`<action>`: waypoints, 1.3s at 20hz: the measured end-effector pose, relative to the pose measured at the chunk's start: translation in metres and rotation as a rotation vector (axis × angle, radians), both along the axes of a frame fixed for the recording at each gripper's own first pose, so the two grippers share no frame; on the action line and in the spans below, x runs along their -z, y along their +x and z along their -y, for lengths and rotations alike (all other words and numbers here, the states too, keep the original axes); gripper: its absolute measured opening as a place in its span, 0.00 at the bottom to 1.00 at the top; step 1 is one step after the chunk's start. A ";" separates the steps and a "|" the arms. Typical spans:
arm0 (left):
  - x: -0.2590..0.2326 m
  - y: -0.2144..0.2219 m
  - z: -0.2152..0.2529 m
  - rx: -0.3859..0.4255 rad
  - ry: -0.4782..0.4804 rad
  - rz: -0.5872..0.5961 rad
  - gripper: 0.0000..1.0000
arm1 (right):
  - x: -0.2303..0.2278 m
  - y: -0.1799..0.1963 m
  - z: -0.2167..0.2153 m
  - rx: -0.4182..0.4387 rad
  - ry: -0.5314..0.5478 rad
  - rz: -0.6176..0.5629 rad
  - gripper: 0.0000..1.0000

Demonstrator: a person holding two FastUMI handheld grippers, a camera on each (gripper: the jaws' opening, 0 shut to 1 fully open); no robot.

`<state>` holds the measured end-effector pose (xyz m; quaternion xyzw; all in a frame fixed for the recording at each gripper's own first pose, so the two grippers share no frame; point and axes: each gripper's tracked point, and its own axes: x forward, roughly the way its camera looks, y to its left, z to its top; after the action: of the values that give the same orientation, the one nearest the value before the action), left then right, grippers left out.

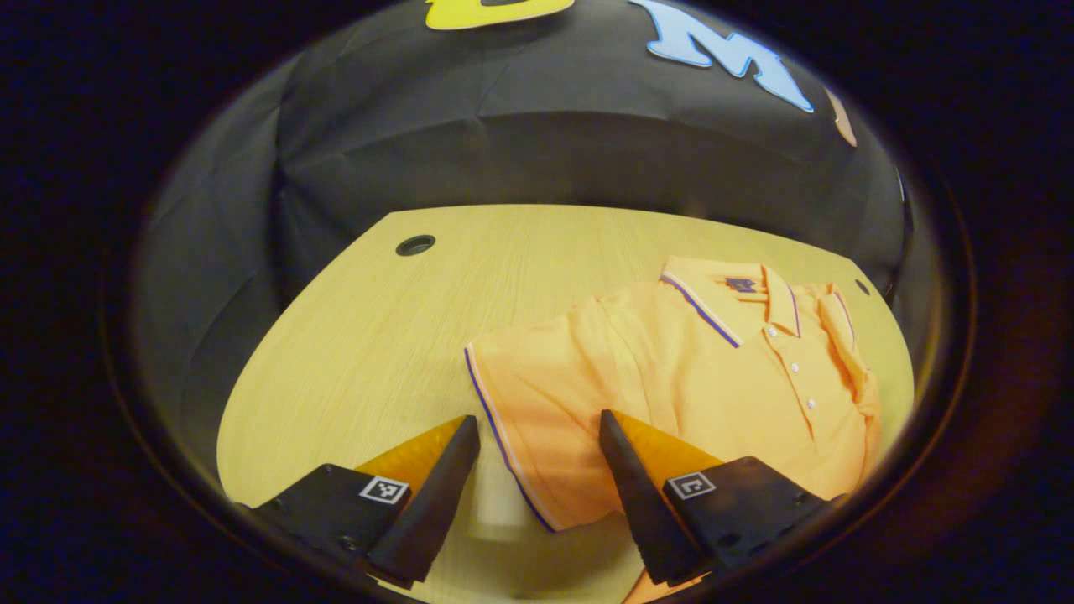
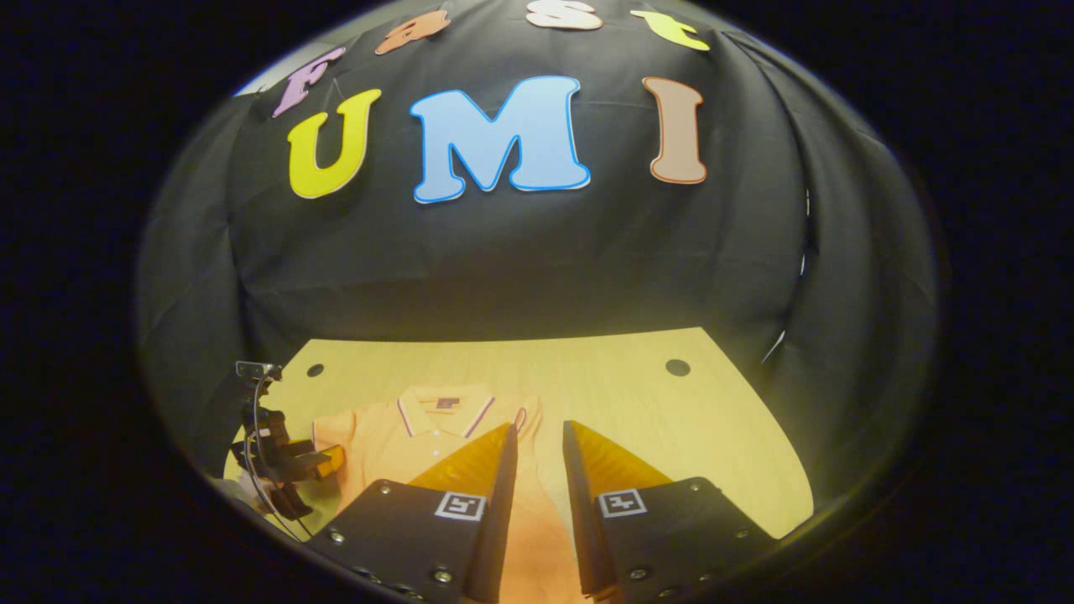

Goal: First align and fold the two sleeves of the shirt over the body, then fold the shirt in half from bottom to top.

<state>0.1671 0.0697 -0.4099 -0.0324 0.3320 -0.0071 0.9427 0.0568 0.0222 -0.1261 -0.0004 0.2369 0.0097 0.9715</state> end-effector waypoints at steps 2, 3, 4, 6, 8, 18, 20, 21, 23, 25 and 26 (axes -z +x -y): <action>-0.001 0.004 0.004 0.002 0.003 0.015 0.75 | 0.001 0.001 0.000 -0.002 0.007 -0.003 0.34; 0.000 0.005 0.007 0.001 0.004 0.019 0.62 | 0.002 0.002 0.000 -0.003 0.012 -0.004 0.34; -0.001 0.007 0.007 -0.005 0.006 0.021 0.51 | 0.002 0.003 0.000 -0.003 0.016 -0.004 0.31; -0.003 0.007 0.008 -0.010 0.022 0.021 0.29 | 0.004 0.003 -0.001 -0.007 0.022 -0.010 0.31; -0.004 0.007 0.008 -0.012 0.062 0.008 0.09 | 0.006 0.002 0.001 -0.010 0.021 -0.018 0.34; -0.074 0.021 0.097 0.182 0.127 0.141 0.10 | 0.013 -0.010 0.018 0.026 0.043 -0.036 0.31; -0.079 0.020 0.123 0.240 0.145 0.159 0.09 | 0.014 -0.013 0.023 0.035 0.048 -0.035 0.31; -0.080 0.019 0.134 0.266 0.156 0.162 0.09 | 0.016 -0.015 0.024 0.040 0.052 -0.034 0.31; -0.078 0.016 0.152 0.304 0.164 0.159 0.09 | 0.019 -0.019 0.031 0.051 0.054 -0.034 0.31; -0.076 0.015 0.165 0.324 0.169 0.157 0.09 | 0.022 -0.022 0.038 0.060 0.058 -0.036 0.34; -0.075 0.015 0.170 0.332 0.173 0.154 0.09 | 0.024 -0.025 0.041 0.064 0.059 -0.039 0.31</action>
<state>0.1817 -0.1004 -0.3348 0.1044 0.2592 -0.1363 0.9504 0.0318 -0.0189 -0.1497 0.0362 0.2555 -0.0142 0.9660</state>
